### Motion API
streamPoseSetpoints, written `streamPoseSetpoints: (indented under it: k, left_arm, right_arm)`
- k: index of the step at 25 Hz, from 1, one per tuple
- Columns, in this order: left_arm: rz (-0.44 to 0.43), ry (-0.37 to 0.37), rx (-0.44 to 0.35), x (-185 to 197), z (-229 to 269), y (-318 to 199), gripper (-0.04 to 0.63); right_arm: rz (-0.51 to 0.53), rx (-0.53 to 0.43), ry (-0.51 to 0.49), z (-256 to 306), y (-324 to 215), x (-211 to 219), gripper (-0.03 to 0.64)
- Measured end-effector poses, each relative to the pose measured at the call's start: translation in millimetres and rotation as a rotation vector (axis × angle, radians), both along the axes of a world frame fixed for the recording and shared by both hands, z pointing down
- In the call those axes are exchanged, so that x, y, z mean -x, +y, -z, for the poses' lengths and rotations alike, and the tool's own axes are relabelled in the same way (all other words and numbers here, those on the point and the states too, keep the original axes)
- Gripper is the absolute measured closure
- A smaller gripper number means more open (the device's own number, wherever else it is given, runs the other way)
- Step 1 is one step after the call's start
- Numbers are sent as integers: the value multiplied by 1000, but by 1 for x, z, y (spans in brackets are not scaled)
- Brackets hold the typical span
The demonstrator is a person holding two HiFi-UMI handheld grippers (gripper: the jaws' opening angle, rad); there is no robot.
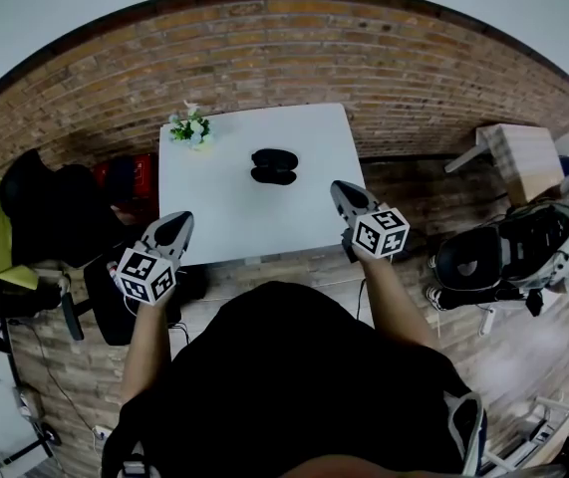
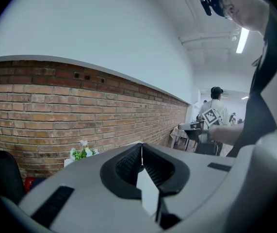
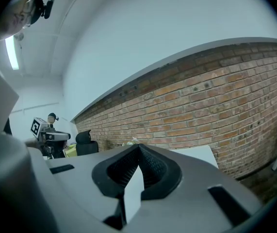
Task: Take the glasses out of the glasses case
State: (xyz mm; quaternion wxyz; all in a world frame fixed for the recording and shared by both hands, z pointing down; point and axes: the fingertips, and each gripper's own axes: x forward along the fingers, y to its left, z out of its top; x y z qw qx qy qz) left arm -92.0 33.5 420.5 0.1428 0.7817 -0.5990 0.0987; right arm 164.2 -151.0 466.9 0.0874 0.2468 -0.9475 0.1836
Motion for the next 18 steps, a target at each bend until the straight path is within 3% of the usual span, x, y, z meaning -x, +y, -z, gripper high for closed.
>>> streamPoseSetpoints:
  k: [18]
  left_arm:
    - [-42, -21, -10, -29, -6, -27, 584]
  right_arm:
    - [1, -4, 2, -6, -15, -22, 601]
